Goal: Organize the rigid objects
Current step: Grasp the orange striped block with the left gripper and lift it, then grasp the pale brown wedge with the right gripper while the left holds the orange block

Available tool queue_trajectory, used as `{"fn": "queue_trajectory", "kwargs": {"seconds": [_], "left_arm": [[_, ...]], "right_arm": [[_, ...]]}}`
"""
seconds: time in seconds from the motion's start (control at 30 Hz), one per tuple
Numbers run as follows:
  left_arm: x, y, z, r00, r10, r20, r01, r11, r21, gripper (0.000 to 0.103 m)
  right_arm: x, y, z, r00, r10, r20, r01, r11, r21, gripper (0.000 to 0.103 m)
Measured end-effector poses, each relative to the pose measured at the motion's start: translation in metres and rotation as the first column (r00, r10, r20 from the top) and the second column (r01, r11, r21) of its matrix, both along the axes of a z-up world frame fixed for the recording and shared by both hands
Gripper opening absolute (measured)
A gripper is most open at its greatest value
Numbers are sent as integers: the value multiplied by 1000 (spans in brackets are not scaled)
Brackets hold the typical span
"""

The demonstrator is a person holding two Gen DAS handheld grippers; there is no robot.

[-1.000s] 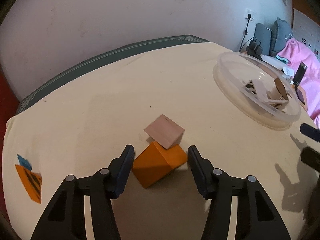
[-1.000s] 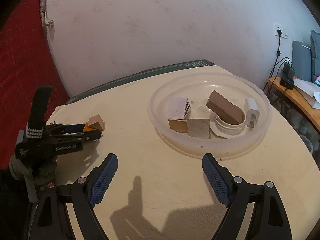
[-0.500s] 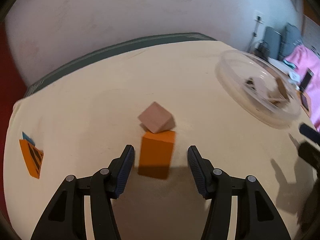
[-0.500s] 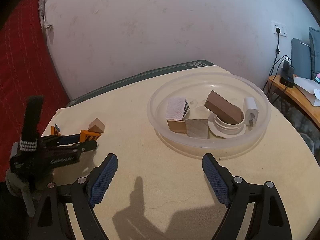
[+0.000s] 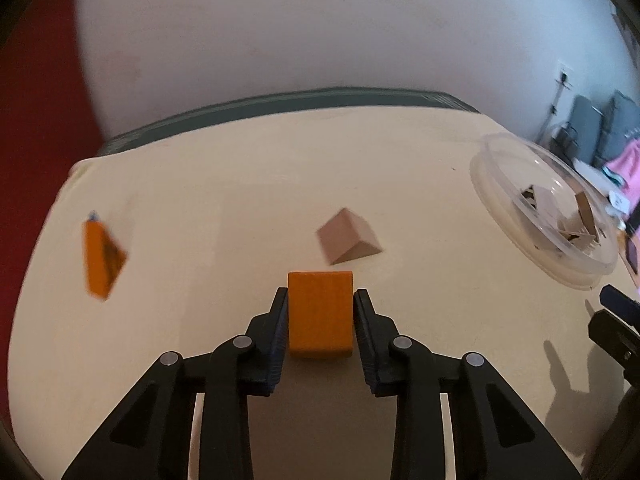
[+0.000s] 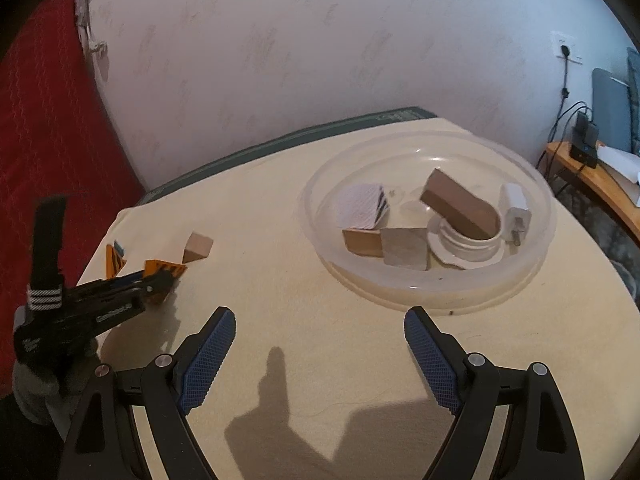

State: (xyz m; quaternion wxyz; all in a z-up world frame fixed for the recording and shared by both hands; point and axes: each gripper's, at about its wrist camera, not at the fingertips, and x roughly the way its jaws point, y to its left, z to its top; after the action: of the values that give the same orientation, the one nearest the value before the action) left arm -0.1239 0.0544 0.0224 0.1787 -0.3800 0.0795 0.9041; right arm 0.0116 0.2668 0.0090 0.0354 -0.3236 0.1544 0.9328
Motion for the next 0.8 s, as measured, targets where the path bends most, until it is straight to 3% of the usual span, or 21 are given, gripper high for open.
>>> {"fn": "queue_trajectory", "kwargs": {"seconds": [0.17, 0.33, 0.63, 0.8], "left_arm": [[12, -17, 0, 995, 94, -24, -94, 996, -3, 32], [19, -33, -1, 986, 166, -31, -166, 986, 9, 32], [17, -38, -4, 979, 202, -6, -202, 979, 19, 32], [16, -40, -6, 978, 206, 1, -206, 978, 26, 32]], "right_arm": [[-18, -11, 3, 993, 117, 22, -118, 993, 18, 89], [-57, -24, 5, 963, 262, 59, -265, 964, 34, 89], [-106, -52, 11, 925, 373, 74, -377, 924, 57, 89], [-130, -68, 7, 892, 438, 111, -448, 888, 102, 82]]}}
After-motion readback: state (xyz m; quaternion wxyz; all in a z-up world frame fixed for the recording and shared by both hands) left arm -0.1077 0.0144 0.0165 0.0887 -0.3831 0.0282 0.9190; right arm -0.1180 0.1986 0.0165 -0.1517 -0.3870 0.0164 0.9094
